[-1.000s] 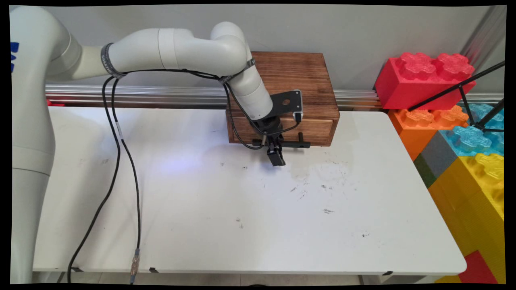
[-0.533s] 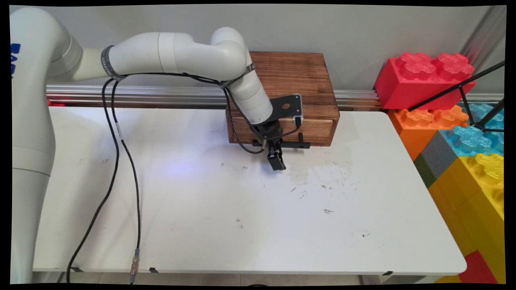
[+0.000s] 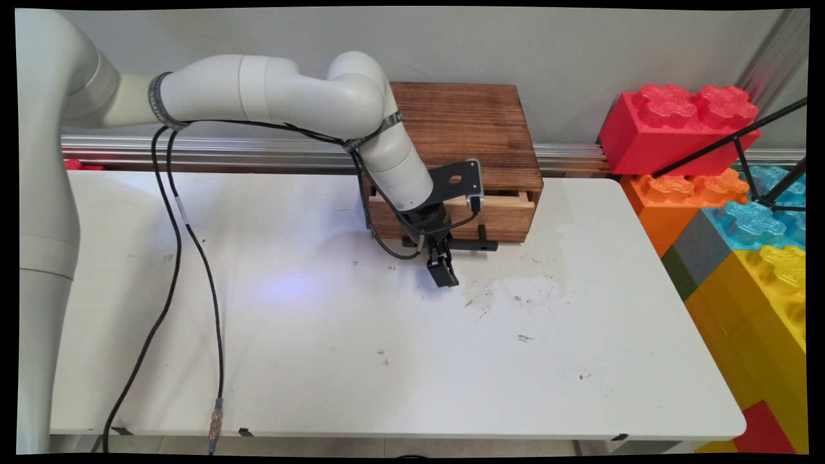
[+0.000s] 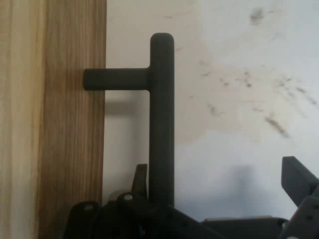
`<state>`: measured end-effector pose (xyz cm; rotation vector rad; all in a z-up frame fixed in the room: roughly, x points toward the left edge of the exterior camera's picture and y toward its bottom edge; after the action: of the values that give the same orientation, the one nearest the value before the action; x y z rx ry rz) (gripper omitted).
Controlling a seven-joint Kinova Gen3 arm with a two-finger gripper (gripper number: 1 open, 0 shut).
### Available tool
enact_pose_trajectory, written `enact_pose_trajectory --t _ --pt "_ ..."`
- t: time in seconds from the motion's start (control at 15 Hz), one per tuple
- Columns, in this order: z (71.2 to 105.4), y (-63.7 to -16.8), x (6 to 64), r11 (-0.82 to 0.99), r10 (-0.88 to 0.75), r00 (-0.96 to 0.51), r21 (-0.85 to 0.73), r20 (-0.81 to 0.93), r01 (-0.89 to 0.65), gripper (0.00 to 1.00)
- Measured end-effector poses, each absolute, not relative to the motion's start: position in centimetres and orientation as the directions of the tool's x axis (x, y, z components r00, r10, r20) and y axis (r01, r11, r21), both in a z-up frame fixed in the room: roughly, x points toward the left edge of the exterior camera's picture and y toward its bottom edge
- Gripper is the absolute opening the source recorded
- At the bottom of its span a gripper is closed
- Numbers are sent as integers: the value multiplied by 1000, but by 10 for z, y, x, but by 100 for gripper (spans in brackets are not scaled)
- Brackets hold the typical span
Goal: Open the drawer
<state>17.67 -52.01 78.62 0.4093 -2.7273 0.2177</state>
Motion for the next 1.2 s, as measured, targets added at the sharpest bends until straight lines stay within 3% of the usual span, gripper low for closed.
enact_pose_trajectory --t 1.2 --pt "782 -430 166 952 -261 -862 -30 434 -303 100"
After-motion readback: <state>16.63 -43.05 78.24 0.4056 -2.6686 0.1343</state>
